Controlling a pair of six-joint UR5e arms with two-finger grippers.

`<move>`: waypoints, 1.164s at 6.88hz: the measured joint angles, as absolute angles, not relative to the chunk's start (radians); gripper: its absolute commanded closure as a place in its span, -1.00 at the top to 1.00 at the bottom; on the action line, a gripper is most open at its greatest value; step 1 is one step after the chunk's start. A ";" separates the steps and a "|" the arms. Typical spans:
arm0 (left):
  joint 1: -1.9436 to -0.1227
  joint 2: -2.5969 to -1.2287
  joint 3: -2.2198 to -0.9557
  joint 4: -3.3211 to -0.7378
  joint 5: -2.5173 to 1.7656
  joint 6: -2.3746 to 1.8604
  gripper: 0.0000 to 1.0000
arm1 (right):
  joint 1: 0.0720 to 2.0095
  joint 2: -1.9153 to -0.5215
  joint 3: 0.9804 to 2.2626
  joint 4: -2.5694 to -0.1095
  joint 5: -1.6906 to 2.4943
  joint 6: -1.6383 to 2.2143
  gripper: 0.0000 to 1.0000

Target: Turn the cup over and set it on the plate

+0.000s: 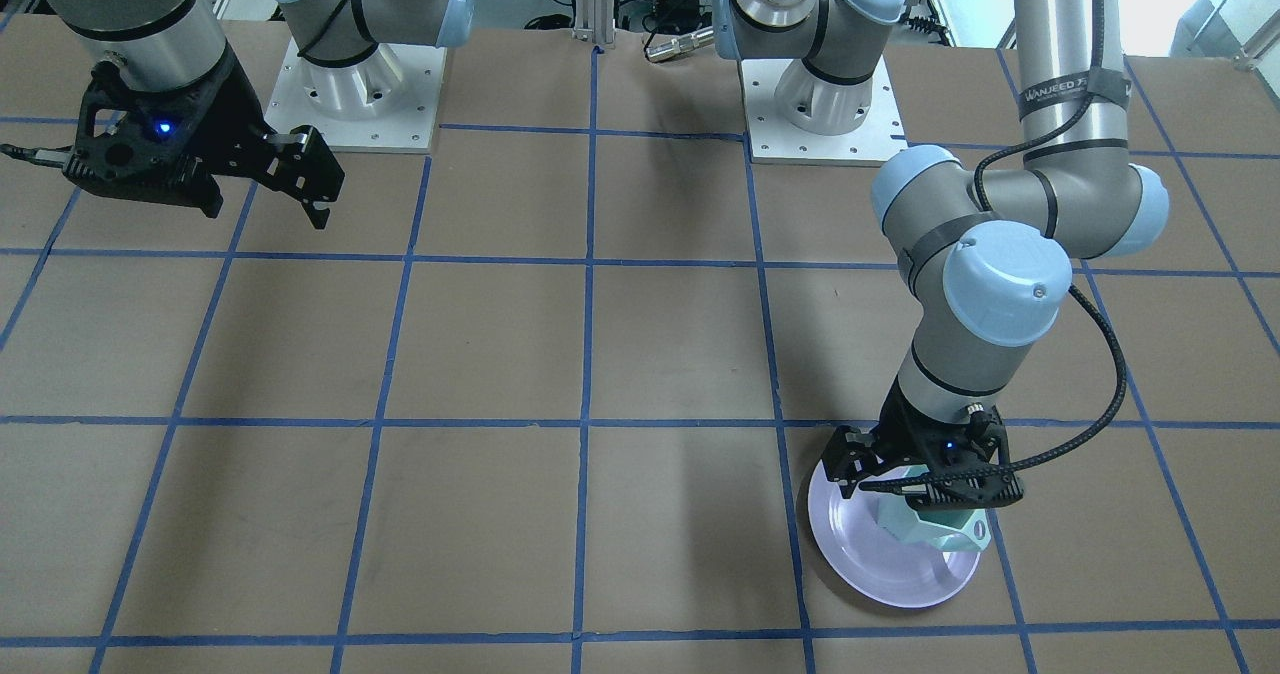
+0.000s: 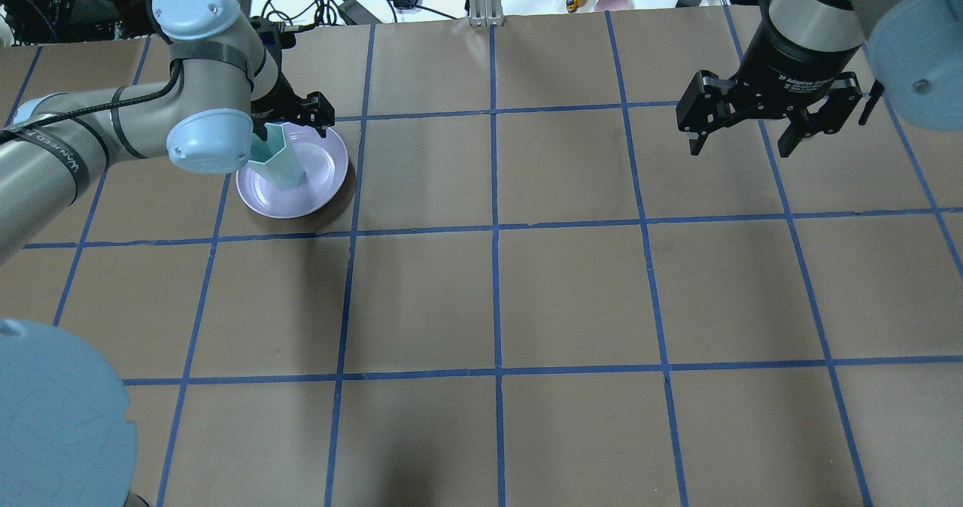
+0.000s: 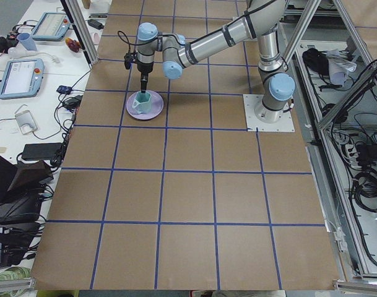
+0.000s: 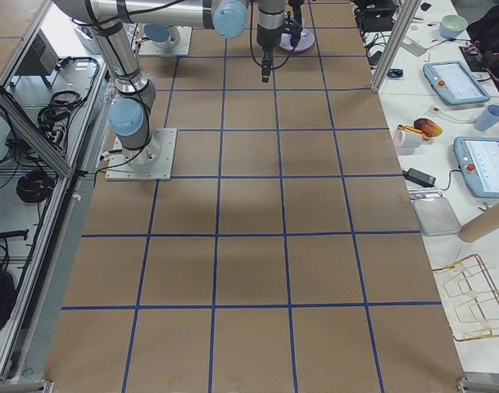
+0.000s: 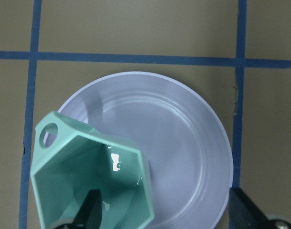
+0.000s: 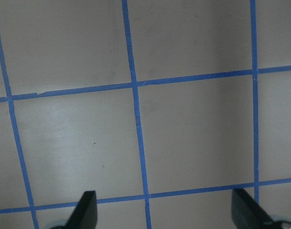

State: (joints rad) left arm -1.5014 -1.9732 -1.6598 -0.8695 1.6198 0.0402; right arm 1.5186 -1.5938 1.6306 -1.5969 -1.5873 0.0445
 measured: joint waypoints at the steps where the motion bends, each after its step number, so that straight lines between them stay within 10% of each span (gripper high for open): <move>1: -1.510 -1.957 -1.622 -0.931 1.620 0.035 1.00 | 1.519 -1.594 1.631 -1.597 -1.588 0.044 1.00; 8: -1.522 -1.779 -1.460 -1.412 1.580 0.018 1.00 | 1.519 -1.594 1.631 -1.597 -1.588 0.044 1.00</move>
State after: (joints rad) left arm -1.5221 -1.7787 -1.4602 -1.4123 1.5805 0.0181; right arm 1.5186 -1.5938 1.6306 -1.5969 -1.5877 0.0445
